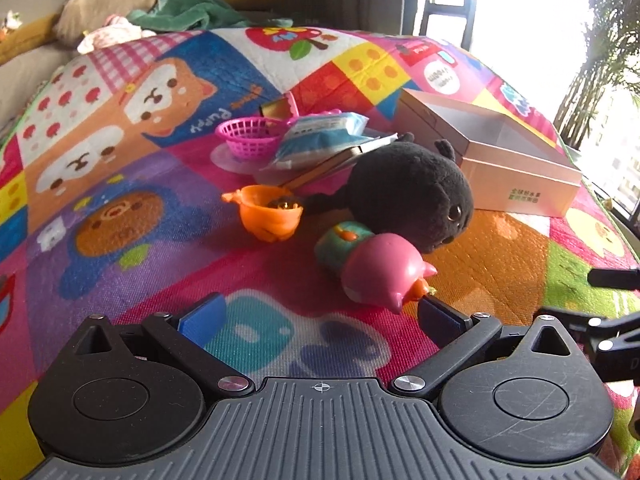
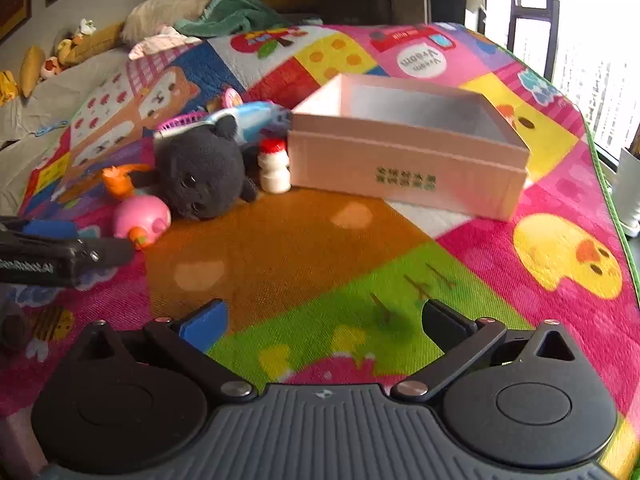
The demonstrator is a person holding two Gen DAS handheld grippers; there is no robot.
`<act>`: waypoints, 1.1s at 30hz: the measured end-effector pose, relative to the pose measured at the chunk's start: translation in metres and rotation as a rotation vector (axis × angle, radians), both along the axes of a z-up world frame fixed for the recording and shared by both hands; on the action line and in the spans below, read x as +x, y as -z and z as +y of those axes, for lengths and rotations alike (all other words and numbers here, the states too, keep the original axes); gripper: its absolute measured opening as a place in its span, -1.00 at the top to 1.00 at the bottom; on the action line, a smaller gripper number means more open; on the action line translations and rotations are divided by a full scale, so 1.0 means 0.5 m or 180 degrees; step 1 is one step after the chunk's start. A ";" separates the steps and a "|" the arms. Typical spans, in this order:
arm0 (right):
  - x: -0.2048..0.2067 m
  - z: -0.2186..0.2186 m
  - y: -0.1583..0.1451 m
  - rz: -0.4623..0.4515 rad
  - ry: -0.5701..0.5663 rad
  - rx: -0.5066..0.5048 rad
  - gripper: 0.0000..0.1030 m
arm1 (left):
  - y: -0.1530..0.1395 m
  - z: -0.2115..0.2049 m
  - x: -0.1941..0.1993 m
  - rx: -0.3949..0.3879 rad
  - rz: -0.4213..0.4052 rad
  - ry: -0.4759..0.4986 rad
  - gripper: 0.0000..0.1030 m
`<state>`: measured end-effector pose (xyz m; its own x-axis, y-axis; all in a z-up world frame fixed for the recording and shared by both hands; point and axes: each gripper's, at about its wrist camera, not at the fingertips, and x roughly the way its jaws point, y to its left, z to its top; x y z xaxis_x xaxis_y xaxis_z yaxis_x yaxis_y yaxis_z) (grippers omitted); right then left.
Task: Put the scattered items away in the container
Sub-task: 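Grasp the black plush cat with the right tool, then carry the plush cat to the box with right tool while left tool grasps pig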
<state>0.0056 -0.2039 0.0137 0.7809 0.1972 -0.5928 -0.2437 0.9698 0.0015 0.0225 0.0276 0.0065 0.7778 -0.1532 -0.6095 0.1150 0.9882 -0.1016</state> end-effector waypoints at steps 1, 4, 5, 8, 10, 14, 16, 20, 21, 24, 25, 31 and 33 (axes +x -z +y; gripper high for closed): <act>-0.001 0.015 -0.017 -0.0189 -0.0081 -0.0063 -1.00 | 0.001 -0.001 -0.001 0.0002 -0.0011 0.0010 -1.00; 0.020 0.067 -0.066 -0.0515 -0.0398 -0.0084 -0.77 | 0.005 -0.010 -0.008 0.0039 -0.0063 0.0087 -1.00; 0.040 0.085 -0.079 -0.0491 -0.0462 -0.0005 -0.72 | 0.005 -0.013 -0.011 0.0049 -0.0088 0.0139 -1.00; 0.101 0.134 -0.082 -0.0343 -0.0582 0.0167 -0.71 | 0.006 -0.017 -0.017 0.0044 -0.0140 0.0252 -1.00; 0.135 0.169 -0.063 -0.0214 -0.0677 0.0135 -0.71 | 0.005 -0.015 -0.018 0.0010 -0.0150 0.0266 -1.00; 0.138 0.185 -0.047 -0.0087 -0.0686 0.0007 -0.16 | 0.007 -0.008 -0.015 -0.0088 -0.0127 0.0270 -1.00; 0.117 0.150 -0.065 -0.0021 -0.0683 0.0201 -0.13 | 0.006 -0.007 -0.014 -0.0105 -0.0123 0.0266 -1.00; 0.053 0.051 -0.094 0.0092 -0.0502 0.0476 -0.12 | 0.007 -0.013 -0.015 -0.0058 -0.0115 0.0260 -1.00; 0.039 0.021 -0.094 0.0183 -0.0427 0.0568 -0.12 | 0.007 -0.014 -0.014 -0.0040 -0.0111 0.0258 -1.00; -0.007 -0.055 -0.079 0.0373 -0.0217 0.0749 -0.13 | 0.007 -0.020 -0.013 0.0027 -0.0099 0.0249 -1.00; -0.022 -0.073 -0.070 0.0367 -0.0134 0.0721 -0.14 | 0.007 -0.022 -0.013 0.0054 -0.0095 0.0245 -1.00; -0.091 -0.124 -0.048 -0.0152 0.0209 0.0395 -0.71 | 0.008 -0.032 -0.011 0.0188 -0.0066 0.0230 -1.00; -0.101 -0.118 -0.049 -0.0267 0.0163 0.0270 -0.75 | 0.006 -0.035 -0.011 0.0239 -0.0070 0.0231 -1.00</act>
